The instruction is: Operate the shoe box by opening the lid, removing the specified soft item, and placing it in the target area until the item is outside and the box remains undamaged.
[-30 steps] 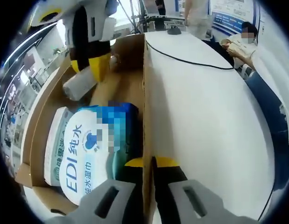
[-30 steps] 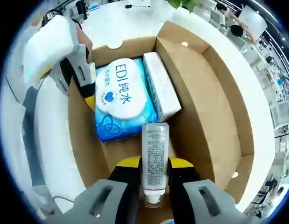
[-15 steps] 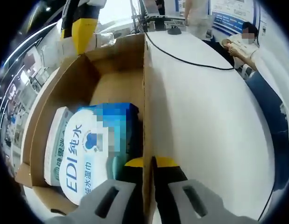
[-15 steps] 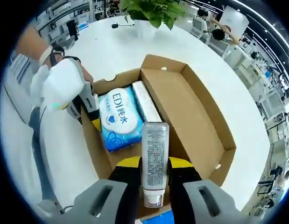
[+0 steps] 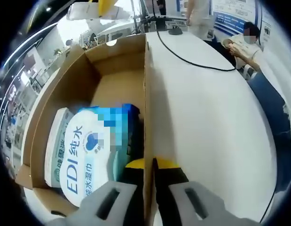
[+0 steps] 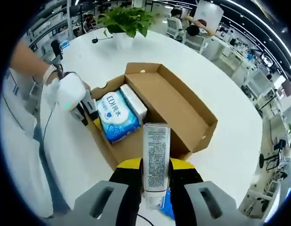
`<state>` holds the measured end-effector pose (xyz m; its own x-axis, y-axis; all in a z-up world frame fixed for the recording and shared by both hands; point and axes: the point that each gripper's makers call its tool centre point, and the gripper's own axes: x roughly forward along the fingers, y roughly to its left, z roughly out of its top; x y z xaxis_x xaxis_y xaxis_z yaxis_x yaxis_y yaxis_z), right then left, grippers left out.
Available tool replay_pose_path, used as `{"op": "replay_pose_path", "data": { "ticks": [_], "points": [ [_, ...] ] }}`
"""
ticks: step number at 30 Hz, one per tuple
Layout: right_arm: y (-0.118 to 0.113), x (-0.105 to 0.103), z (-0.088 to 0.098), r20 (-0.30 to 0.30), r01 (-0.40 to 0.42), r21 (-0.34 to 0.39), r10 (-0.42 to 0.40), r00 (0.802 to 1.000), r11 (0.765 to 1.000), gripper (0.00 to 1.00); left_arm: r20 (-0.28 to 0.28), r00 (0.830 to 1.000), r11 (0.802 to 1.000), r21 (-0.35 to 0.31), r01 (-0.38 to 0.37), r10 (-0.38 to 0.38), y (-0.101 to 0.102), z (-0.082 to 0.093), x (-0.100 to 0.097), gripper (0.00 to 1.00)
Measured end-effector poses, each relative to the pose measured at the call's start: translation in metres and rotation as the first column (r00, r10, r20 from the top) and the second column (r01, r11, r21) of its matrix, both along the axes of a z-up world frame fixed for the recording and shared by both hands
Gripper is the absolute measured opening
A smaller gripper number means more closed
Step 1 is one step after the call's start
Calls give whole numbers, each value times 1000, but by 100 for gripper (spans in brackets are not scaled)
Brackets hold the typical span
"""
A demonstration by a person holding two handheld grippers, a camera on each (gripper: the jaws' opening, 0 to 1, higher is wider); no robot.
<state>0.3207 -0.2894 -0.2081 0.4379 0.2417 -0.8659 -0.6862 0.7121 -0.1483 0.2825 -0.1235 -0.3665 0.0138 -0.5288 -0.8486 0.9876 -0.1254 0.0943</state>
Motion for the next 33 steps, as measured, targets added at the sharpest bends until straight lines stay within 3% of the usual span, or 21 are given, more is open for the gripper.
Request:
{"op": "replay_pose_path", "data": {
  "ticks": [8, 14, 21, 23, 33],
  "points": [
    [-27, -17, 18, 24, 122, 36, -123, 992, 992, 19, -1, 1000, 1000, 0, 1, -1, 0, 0, 0, 1],
    [-72, -29, 17, 8, 283, 61, -284, 959, 957, 19, -3, 1000, 1000, 1, 2, -2, 0, 0, 0, 1],
    [-128, -60, 13, -43, 477, 82, -475, 879, 875, 19, -6, 1000, 1000, 3, -1, 1, 0, 1, 1, 1],
    [-141, -65, 7, -49, 487, 66, -485, 873, 871, 19, -8, 1000, 1000, 3, -2, 2, 0, 2, 1, 1],
    [-190, -78, -31, -137, 623, 95, -610, 781, 777, 19, -17, 1000, 1000, 9, -21, 21, 0, 3, 1, 1]
  ]
}}
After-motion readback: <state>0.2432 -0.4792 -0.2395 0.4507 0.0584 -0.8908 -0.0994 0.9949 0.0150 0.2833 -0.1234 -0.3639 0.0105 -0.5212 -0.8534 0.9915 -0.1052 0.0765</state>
